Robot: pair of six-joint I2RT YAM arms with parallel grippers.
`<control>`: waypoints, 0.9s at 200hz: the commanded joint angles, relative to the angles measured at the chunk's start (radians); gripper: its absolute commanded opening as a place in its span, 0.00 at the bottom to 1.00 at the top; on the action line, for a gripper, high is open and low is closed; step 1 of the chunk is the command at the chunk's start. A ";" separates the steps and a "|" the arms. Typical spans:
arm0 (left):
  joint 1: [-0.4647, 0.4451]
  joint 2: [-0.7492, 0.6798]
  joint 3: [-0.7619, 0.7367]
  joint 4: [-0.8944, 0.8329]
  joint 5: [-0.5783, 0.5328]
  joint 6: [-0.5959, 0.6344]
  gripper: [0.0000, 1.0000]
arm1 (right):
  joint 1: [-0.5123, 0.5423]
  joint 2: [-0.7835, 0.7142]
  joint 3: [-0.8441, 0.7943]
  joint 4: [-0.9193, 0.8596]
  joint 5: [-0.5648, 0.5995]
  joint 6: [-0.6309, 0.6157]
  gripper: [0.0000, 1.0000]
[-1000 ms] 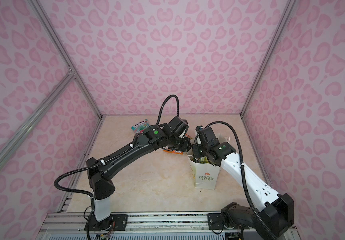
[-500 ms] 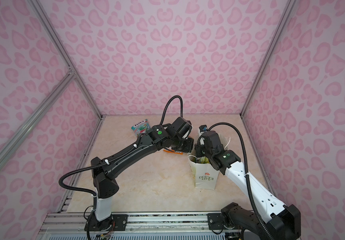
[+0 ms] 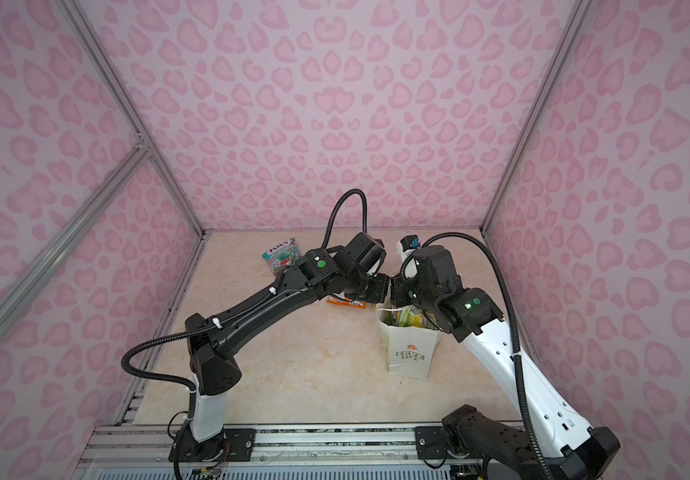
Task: Place the snacks into the paper bag
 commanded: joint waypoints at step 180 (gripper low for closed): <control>0.075 -0.324 -0.221 0.026 -0.042 0.057 0.73 | -0.152 0.079 0.148 -0.096 -0.504 0.211 0.45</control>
